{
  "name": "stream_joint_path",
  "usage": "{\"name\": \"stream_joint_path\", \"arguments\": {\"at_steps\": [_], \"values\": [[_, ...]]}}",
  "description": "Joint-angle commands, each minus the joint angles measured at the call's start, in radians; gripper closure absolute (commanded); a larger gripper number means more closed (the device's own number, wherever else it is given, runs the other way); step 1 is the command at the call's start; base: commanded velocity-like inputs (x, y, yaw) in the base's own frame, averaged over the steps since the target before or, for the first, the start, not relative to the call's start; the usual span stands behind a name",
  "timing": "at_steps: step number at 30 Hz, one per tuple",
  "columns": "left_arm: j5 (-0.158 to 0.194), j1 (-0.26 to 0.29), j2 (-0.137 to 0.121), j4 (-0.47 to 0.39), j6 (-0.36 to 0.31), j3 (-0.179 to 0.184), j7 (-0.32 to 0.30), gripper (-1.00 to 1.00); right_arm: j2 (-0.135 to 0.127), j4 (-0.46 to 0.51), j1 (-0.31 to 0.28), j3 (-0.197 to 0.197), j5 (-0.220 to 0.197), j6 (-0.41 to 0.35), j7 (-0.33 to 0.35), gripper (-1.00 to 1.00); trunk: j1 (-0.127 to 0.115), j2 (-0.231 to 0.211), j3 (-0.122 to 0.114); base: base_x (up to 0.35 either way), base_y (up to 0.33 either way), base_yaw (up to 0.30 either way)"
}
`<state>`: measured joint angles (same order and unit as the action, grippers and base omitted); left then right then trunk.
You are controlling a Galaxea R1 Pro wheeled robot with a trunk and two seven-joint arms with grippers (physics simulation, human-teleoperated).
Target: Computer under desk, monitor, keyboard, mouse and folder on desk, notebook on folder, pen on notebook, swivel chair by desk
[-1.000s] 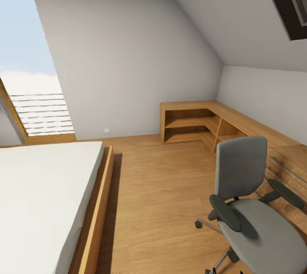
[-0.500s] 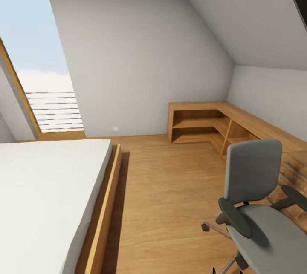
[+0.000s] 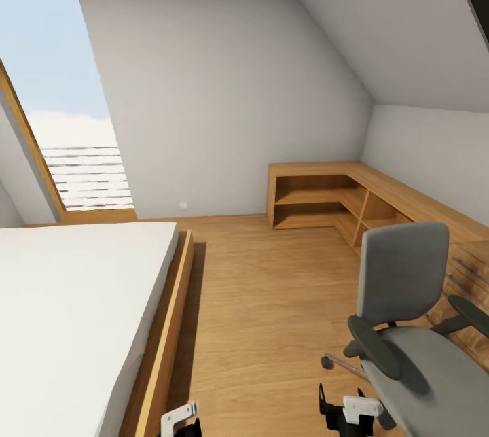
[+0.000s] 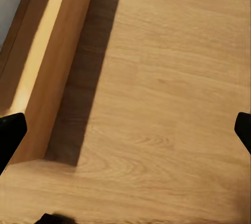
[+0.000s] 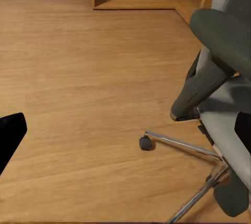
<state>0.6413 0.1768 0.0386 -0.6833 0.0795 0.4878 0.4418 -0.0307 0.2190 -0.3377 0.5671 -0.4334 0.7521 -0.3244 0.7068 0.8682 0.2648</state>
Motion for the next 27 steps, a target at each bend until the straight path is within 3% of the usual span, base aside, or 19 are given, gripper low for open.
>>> {"name": "stream_joint_path", "arguments": {"at_steps": [1,6,9,19,27], "values": [[0.008,0.002,-0.001,0.024,0.016,0.008,0.006,-1.0,0.0,-0.007,-0.002,0.009,-0.002,-0.002,-0.008,-1.0,0.0,0.001,0.001,0.0,0.0,0.0],[0.005,0.003,0.001,0.105,0.149,0.012,0.006,-1.0,0.0,-0.053,-0.004,0.012,-0.001,-0.004,-0.005,-1.0,0.0,0.001,0.001,0.114,0.0,0.0],[0.006,0.003,0.001,0.117,0.183,0.012,0.006,-1.0,-0.001,-0.06,-0.004,0.012,-0.001,-0.003,-0.005,-1.0,0.0,0.001,0.001,0.288,0.0,0.0],[0.007,0.003,0.001,0.129,0.196,0.013,0.006,-1.0,0.011,-0.064,-0.004,0.012,-0.004,-0.004,-0.005,-1.0,0.0,0.001,0.001,0.324,0.0,0.07],[0.005,0.003,0.003,0.13,0.201,0.015,0.006,-1.0,0.014,-0.065,-0.004,0.011,-0.003,-0.004,-0.005,-1.0,0.0,0.001,0.001,0.096,-0.09,0.157]]}}
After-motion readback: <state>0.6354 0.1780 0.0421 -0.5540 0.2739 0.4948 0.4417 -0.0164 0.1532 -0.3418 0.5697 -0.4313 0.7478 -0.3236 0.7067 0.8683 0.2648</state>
